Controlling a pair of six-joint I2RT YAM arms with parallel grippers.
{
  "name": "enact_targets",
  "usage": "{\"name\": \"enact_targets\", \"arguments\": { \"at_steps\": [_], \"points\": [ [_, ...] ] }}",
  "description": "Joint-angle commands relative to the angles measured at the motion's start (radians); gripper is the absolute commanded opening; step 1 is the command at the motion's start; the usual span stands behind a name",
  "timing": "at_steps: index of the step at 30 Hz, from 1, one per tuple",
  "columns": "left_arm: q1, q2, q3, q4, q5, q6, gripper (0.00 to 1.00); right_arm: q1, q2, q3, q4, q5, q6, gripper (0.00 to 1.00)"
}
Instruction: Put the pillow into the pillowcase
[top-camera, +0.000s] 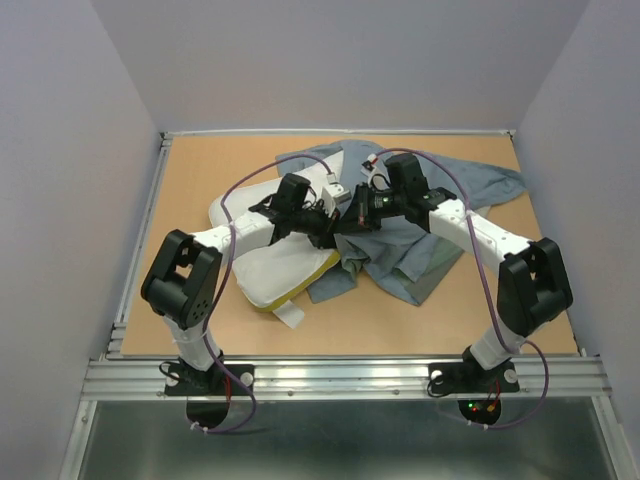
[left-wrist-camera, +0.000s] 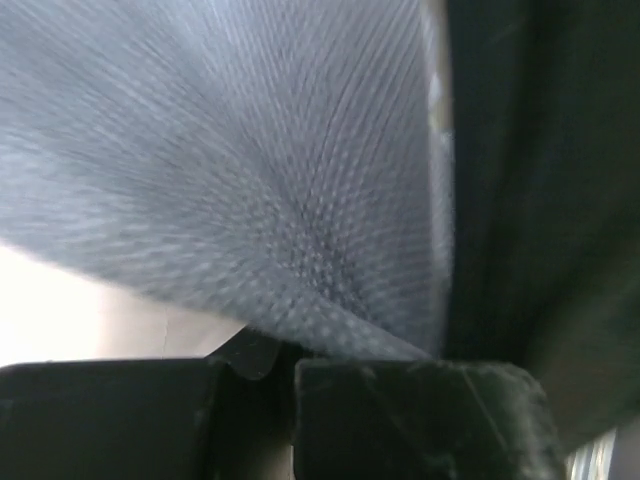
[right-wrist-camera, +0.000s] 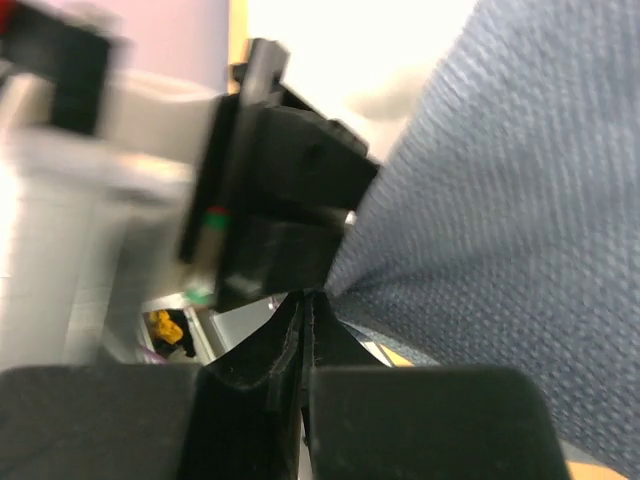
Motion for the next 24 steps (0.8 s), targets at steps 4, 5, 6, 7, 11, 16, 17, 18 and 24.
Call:
{"name": "enact_targets", "arguments": {
  "at_steps": [4, 5, 6, 7, 11, 16, 17, 18, 24],
  "points": [
    [-0.047, 0.058, -0.045, -0.187, 0.14, 0.252, 0.0, 0.017, -0.167, -0.187, 0.128, -0.05, 0.067, 0.08],
    [-0.053, 0.066, -0.039, -0.266, 0.156, 0.296, 0.0, 0.017, -0.205, -0.214, 0.126, -0.049, 0.067, 0.27],
    [-0.07, 0.064, -0.033, -0.305, 0.162, 0.371, 0.0, 0.005, -0.221, -0.232, 0.122, -0.049, 0.056, 0.45],
    [-0.079, 0.061, -0.033, -0.345, 0.163, 0.413, 0.0, -0.009, -0.244, -0.252, 0.111, -0.052, 0.038, 0.64],
    [-0.107, 0.028, -0.088, -0.48, 0.137, 0.54, 0.0, -0.111, -0.265, -0.173, -0.105, 0.009, -0.153, 0.91],
    [-0.137, 0.02, -0.091, -0.633, 0.085, 0.706, 0.0, -0.248, -0.232, 0.013, -0.207, 0.169, -0.376, 0.91],
    [-0.143, 0.029, -0.085, -0.666, 0.081, 0.778, 0.0, -0.268, -0.209, 0.078, -0.207, 0.193, -0.413, 0.91],
    [-0.153, 0.028, -0.088, -0.681, 0.068, 0.798, 0.0, -0.298, -0.16, 0.109, -0.207, 0.219, -0.43, 0.91],
    [-0.231, -0.086, -0.148, -0.614, -0.151, 0.823, 0.29, -0.331, 0.18, 0.425, -0.227, 0.292, -0.606, 0.86]
  ]
}}
